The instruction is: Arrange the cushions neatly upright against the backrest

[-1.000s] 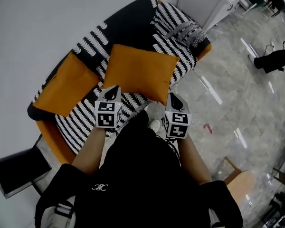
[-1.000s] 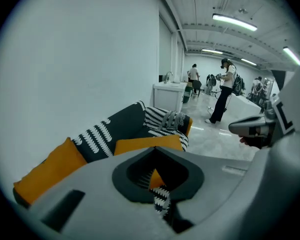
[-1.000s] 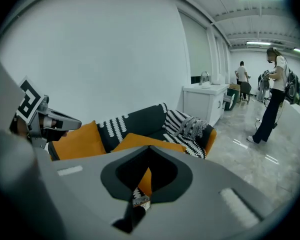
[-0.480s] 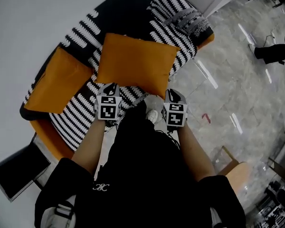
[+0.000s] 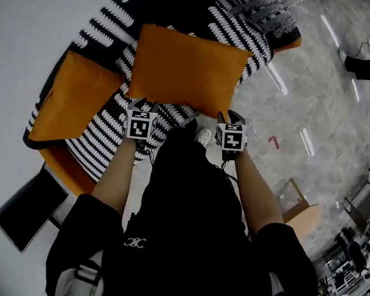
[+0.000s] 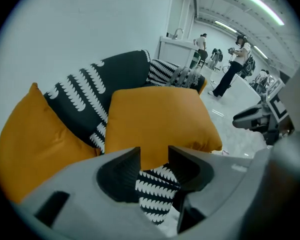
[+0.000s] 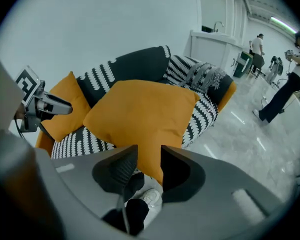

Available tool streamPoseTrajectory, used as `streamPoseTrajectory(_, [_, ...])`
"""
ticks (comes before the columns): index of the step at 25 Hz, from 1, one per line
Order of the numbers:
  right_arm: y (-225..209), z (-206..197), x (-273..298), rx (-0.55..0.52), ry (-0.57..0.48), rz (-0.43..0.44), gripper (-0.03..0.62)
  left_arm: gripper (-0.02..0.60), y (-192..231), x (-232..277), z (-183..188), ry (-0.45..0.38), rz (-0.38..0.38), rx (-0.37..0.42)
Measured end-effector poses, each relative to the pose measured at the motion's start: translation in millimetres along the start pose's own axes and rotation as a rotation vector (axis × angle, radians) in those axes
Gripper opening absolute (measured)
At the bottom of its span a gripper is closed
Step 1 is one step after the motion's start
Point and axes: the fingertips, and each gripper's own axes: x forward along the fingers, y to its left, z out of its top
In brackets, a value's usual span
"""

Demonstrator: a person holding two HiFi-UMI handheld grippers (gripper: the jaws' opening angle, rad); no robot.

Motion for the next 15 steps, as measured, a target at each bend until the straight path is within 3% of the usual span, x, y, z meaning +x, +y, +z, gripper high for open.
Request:
streamPoseTrajectory(4, [5, -13, 27, 0.008, 0.069, 0.015, 0.191, 0.232, 12, 32, -23, 0.073, -0.02, 0.036])
streamPoseTrajectory(6, [8, -11, 44, -0.004, 0.091, 0.018, 0.22, 0.289, 17, 53, -30, 0.093, -0.042, 0.06])
streamPoseTrajectory(11, [10, -26, 81, -0.055, 0.205, 0.003, 0.319, 0.372, 26, 93, -51, 0.183, -0.056, 0.069])
streamPoseTrajectory(15, [8, -33, 99, -0.118, 0.281, -0.013, 0.322, 0.365, 33, 122, -64, 0.244, -0.029, 0.101])
